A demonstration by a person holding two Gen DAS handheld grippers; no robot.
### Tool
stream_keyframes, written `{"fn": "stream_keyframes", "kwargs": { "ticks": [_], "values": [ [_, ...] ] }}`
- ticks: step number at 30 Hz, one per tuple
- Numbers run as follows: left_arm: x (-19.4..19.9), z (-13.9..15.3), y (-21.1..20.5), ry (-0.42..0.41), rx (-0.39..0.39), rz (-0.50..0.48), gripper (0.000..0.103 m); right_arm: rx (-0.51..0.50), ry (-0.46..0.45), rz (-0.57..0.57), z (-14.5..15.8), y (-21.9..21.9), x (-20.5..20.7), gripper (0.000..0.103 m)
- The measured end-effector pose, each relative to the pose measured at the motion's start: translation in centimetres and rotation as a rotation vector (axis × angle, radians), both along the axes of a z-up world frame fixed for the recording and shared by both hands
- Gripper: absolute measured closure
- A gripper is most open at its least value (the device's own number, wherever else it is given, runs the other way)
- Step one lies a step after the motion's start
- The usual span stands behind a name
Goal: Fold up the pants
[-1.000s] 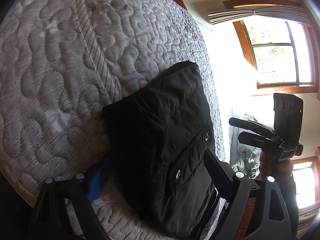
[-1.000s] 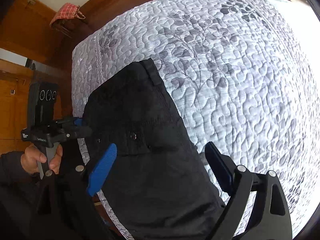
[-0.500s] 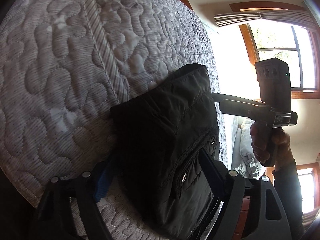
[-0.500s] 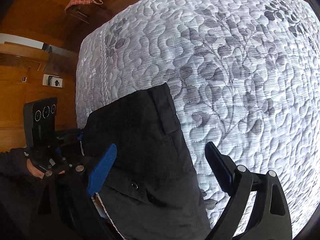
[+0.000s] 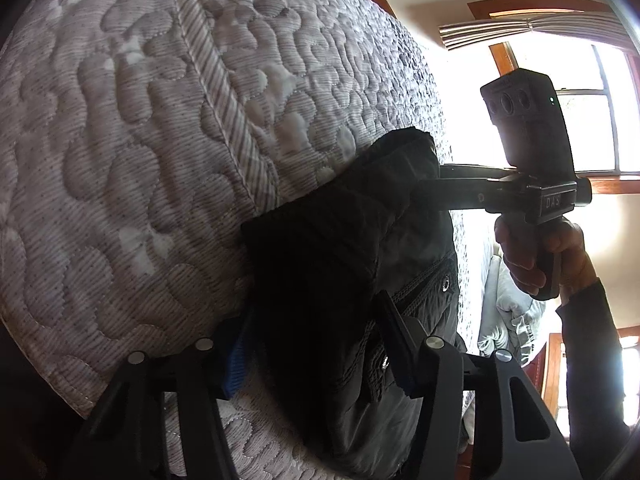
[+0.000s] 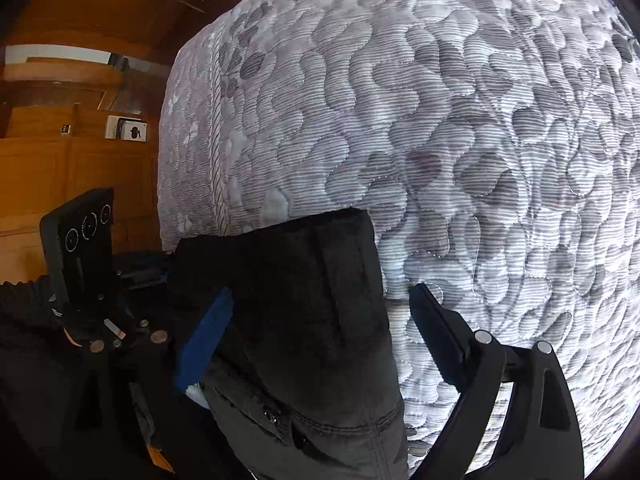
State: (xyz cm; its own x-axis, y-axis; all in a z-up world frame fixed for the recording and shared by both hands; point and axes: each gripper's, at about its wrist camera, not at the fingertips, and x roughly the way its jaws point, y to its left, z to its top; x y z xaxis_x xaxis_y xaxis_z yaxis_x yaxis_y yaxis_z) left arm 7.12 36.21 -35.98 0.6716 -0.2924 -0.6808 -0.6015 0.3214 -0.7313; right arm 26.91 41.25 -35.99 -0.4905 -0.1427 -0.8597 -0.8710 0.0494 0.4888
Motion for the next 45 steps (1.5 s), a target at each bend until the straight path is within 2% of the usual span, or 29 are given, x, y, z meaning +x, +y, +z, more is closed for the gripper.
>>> {"fn": "stream_keyframes", "kwargs": {
  "ticks": [6, 9, 12, 21, 24, 25, 26, 28, 31, 33, 35, 37, 41, 45],
  "values": [
    [0.7, 0.1, 0.1, 0.007, 0.013, -0.016, 0.052, -0.025, 0.036, 0.023, -1.3, 1.1, -0.1, 0.013],
    [1.1, 0.4, 0.7, 0.015, 0.024, -0.028, 0.056, -0.032, 0.036, 0.030, -1.6, 1.7, 0.1, 0.023],
    [1.3, 0.5, 1.1, 0.015, 0.024, -0.035, 0.059, -0.037, 0.077, 0.040, -1.0, 1.9, 0.8, 0.046],
    [0.5, 1.5, 1.6, -0.009, 0.027, -0.052, 0.070, -0.051, 0.049, 0.049, -0.8, 2.5, 0.5, 0.058],
    [0.5, 1.7, 1.6, -0.013, 0.026, -0.055, 0.071, -0.058, 0.039, 0.056, -0.7, 2.2, 0.7, 0.056],
    [0.5, 1.6, 1.6, -0.014, 0.021, -0.055, 0.071, -0.063, 0.037, 0.056, -0.7, 2.3, 0.7, 0.051],
    [0.5, 1.6, 1.7, -0.015, 0.018, -0.056, 0.071, -0.070, 0.046, 0.060, -0.8, 2.4, 0.6, 0.040],
    [0.5, 1.1, 1.9, -0.013, 0.010, -0.055, 0.069, -0.077, 0.057, 0.080, -1.1, 2.8, -0.2, 0.032],
    [0.5, 0.5, 2.0, -0.015, -0.011, -0.044, 0.066, -0.096, 0.062, 0.090, -1.7, 3.2, -0.5, 0.030],
    [0.5, 0.2, 2.2, -0.016, -0.016, -0.044, 0.066, -0.098, 0.060, 0.081, -1.8, 3.3, 0.0, 0.036],
    [0.3, 0.2, 2.1, -0.023, -0.013, -0.047, 0.067, -0.088, 0.058, 0.062, -1.5, 3.2, 0.8, 0.058],
    [0.2, 0.4, 2.0, -0.034, -0.013, -0.048, 0.069, -0.077, 0.067, 0.053, -1.0, 3.0, 1.2, 0.068],
    [-0.1, 0.9, 1.9, -0.047, 0.000, -0.049, 0.074, -0.057, 0.056, 0.066, 0.0, 2.6, 1.0, 0.075],
    [-0.2, 2.3, 1.7, -0.058, 0.025, -0.055, 0.077, -0.035, 0.047, 0.069, 1.6, 2.6, 0.5, 0.079]
  ]
}}
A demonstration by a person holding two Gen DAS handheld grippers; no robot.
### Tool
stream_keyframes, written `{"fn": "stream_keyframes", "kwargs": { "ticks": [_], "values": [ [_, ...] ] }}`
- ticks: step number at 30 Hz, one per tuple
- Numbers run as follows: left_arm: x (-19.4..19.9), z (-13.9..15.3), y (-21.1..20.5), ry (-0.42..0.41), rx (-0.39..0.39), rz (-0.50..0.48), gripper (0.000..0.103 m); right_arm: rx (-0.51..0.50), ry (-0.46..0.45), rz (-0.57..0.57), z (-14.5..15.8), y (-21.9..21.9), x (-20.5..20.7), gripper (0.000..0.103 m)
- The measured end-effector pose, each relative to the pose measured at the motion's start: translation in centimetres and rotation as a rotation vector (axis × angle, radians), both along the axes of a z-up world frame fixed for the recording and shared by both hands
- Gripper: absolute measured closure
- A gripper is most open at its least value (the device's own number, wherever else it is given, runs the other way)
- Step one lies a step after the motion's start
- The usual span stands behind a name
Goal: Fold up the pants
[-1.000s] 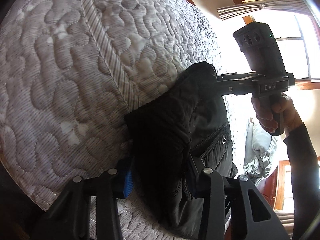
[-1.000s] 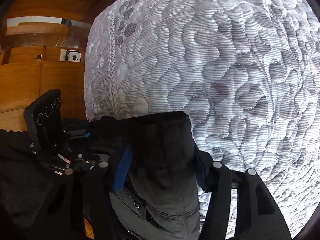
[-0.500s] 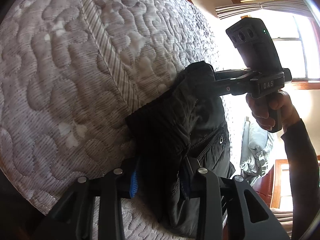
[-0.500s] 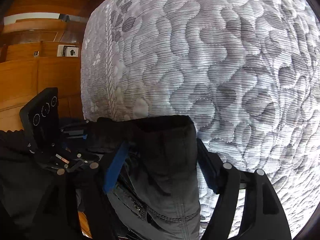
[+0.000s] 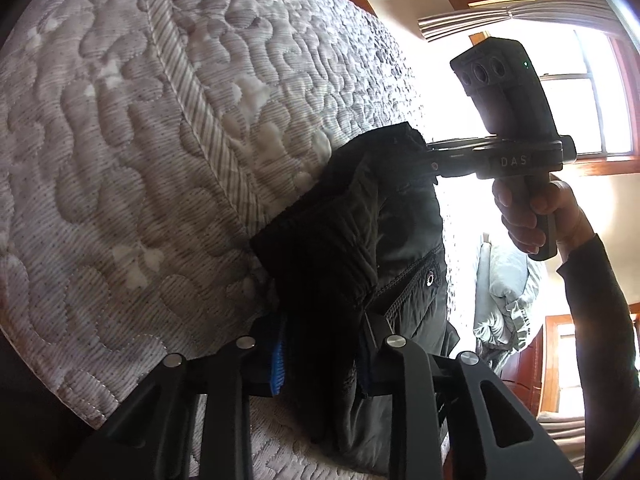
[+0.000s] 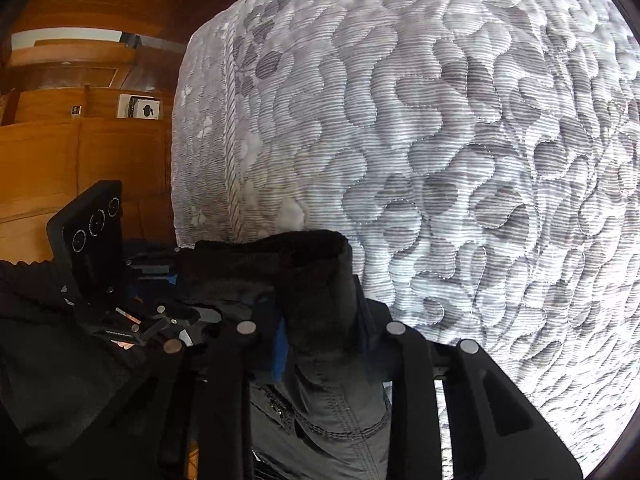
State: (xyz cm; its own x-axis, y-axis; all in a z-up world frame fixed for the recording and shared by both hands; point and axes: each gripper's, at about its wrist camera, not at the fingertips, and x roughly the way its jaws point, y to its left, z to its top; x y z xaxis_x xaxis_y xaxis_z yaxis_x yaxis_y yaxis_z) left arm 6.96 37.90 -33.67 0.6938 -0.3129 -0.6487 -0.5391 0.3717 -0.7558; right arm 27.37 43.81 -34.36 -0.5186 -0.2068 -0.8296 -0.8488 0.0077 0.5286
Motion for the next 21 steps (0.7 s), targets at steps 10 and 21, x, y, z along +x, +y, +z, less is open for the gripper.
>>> {"fn": "stream_keyframes", "kwargs": {
  "ticks": [10, 21],
  "values": [
    [0.1, 4.0, -0.7, -0.037, 0.066, -0.032, 0.077, 0.050, -0.051, -0.013, 4.7, -1.4, 0.7, 0.079],
    [0.6, 9.4, -3.0, -0.094, 0.146, -0.079, 0.077, 0.105, -0.140, -0.045, 11.1, -4.3, 0.4, 0.079]
  ]
}}
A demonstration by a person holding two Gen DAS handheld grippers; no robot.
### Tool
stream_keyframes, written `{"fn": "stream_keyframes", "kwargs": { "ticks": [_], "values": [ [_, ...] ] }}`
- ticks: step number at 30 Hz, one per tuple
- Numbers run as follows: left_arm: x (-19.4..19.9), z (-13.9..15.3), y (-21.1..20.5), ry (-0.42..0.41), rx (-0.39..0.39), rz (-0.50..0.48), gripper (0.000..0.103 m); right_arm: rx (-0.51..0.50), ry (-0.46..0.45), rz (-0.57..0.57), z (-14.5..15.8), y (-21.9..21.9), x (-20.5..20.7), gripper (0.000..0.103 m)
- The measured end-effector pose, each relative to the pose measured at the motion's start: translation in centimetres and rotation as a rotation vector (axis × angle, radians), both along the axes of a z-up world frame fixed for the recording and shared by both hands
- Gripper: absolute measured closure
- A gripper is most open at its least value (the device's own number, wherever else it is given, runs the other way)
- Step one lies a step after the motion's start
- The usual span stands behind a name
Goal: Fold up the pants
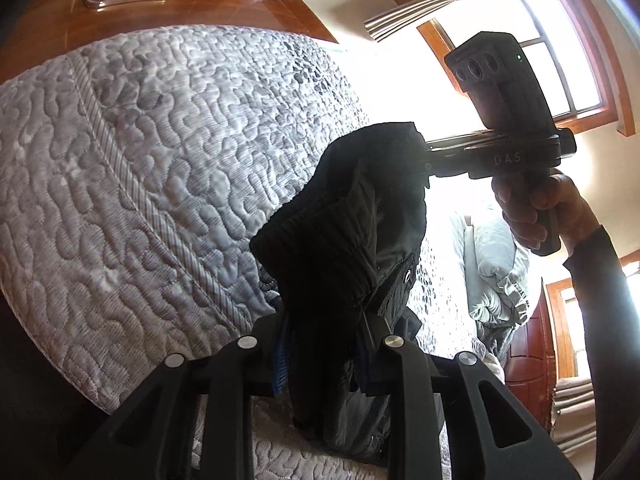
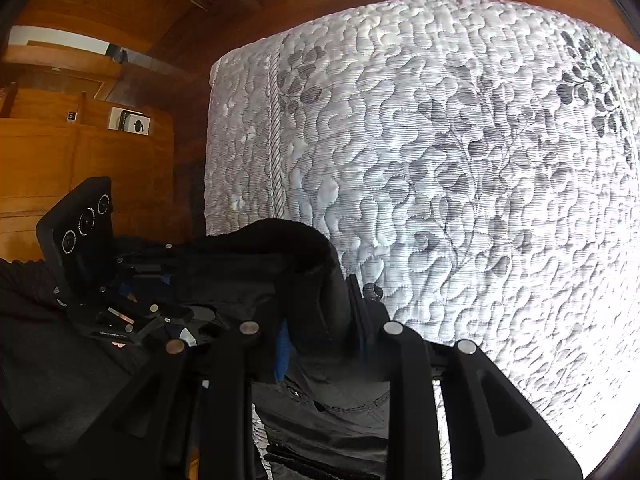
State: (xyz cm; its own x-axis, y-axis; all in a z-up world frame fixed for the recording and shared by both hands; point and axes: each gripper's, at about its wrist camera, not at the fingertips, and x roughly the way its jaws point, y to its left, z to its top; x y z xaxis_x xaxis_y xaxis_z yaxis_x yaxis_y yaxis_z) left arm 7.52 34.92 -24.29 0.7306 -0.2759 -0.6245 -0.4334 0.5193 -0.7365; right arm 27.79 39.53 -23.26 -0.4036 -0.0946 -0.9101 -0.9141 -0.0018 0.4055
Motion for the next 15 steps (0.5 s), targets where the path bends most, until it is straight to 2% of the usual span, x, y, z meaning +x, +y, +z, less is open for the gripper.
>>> {"fn": "stream_keyframes", "kwargs": {
  "ticks": [15],
  "values": [
    [-0.3, 6.4, -4.3, -0.066, 0.116, -0.084, 0.078, 0.067, -0.102, -0.063, 7.2, -5.5, -1.0, 0.080]
  ]
}}
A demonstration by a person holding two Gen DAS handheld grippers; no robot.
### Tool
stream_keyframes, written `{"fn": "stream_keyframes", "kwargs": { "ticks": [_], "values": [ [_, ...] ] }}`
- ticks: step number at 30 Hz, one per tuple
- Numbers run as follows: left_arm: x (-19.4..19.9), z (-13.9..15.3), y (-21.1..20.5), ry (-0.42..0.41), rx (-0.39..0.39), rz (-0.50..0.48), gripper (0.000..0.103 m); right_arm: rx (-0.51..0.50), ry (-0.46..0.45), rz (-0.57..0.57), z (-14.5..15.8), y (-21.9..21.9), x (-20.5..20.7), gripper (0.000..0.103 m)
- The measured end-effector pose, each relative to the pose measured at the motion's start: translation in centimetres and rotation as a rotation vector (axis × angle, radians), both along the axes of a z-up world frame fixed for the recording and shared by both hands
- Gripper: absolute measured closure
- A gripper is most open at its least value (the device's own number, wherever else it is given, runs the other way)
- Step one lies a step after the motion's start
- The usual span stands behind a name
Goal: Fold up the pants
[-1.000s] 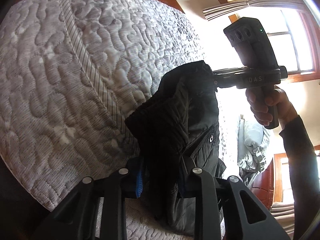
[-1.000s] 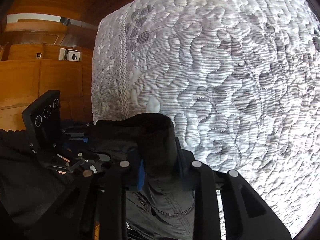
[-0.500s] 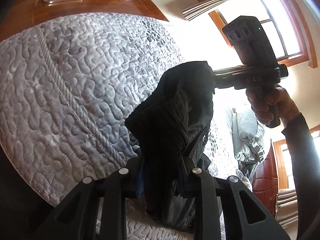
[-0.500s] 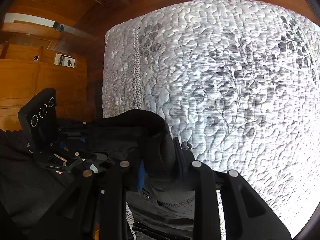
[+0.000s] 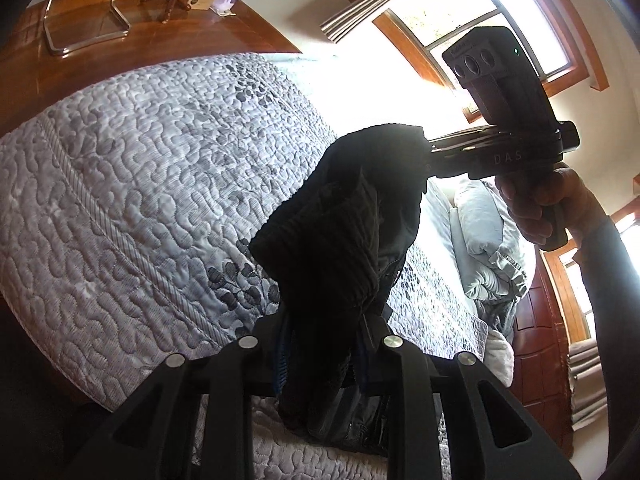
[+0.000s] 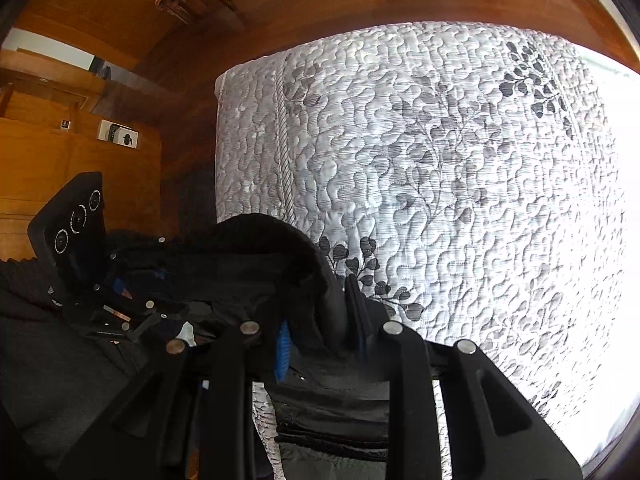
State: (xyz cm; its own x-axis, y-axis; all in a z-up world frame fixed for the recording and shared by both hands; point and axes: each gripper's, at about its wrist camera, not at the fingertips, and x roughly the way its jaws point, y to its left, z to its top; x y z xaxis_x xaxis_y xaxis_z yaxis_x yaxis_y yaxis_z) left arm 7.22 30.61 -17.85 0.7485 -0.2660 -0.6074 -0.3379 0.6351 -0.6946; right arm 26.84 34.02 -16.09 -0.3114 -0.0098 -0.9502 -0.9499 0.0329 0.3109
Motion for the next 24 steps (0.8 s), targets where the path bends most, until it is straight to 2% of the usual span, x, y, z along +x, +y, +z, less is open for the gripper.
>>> {"fn": "stream_keyframes", "kwargs": {
  "ticks": [14, 24],
  "values": [
    [1.0, 5.3, -5.4, -0.042, 0.126, -0.108, 0.078, 0.077, -0.070, -0.096, 5.5, -8.0, 0.0, 0.080],
    [2.4, 8.8, -12.3, -0.088, 0.218, -0.226, 0.078, 0.111, -0.121, -0.192, 8.7, -16.0, 0.7, 0.080]
  ]
}}
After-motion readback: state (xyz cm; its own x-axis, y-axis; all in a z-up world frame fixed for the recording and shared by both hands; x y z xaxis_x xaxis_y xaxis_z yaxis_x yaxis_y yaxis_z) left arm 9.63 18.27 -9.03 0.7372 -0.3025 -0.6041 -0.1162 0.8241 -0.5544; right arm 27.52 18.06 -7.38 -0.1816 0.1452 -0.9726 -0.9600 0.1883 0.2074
